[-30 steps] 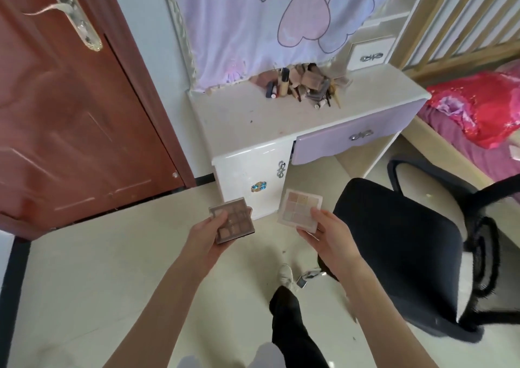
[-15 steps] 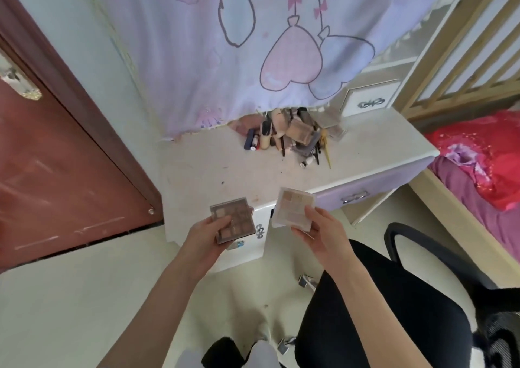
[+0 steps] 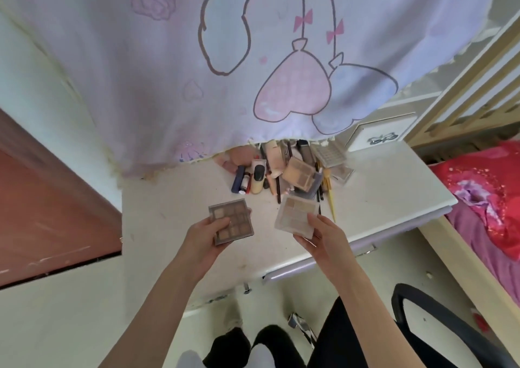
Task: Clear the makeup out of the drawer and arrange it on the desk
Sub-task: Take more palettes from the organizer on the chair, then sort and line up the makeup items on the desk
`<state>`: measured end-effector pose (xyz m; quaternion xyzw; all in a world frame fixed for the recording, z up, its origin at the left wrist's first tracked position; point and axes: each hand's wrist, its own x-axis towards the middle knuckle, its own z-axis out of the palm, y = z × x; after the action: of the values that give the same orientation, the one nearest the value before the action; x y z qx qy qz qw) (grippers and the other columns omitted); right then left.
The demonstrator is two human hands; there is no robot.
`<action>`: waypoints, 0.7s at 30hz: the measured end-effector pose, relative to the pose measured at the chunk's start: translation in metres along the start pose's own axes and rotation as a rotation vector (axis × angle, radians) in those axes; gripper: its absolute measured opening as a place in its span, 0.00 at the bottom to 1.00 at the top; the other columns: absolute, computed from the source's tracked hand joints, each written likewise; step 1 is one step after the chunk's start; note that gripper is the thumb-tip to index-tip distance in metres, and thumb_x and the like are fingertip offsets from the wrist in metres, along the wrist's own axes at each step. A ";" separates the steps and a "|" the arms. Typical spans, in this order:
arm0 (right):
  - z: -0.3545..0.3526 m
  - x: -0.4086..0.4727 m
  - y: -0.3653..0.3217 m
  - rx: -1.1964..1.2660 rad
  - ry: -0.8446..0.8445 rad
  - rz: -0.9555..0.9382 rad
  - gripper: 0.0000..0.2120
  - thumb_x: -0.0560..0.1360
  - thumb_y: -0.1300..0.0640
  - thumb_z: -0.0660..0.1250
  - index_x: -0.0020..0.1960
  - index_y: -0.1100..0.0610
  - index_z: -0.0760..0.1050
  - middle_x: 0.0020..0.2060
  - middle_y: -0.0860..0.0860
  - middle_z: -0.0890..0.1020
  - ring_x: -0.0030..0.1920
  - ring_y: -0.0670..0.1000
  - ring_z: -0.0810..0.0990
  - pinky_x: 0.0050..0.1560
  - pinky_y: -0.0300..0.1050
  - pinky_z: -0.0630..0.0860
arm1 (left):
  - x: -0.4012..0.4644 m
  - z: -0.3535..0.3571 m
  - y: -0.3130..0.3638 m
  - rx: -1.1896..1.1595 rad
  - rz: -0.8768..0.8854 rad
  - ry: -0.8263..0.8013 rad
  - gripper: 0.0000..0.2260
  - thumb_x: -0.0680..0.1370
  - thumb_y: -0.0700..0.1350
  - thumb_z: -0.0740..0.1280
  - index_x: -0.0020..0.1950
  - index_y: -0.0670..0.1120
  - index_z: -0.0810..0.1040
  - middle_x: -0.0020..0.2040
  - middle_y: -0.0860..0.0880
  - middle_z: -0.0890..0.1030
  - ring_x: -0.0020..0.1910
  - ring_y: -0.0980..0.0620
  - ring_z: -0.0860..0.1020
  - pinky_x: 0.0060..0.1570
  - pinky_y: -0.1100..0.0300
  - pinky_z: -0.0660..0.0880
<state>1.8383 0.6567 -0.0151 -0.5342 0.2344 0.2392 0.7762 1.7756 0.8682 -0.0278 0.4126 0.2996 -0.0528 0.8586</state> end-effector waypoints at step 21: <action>-0.053 0.222 -0.136 -0.379 -0.107 0.046 0.07 0.77 0.66 0.59 0.49 0.61 0.75 0.47 0.57 0.80 0.46 0.54 0.80 0.38 0.41 0.77 | 0.175 0.160 -0.036 0.451 0.118 0.414 0.13 0.76 0.43 0.67 0.60 0.45 0.72 0.52 0.48 0.80 0.48 0.52 0.79 0.46 0.58 0.78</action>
<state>2.0895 0.5906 -0.0720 -0.6519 0.1555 0.3247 0.6675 1.9817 0.7537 -0.0727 0.6114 0.4242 0.0173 0.6678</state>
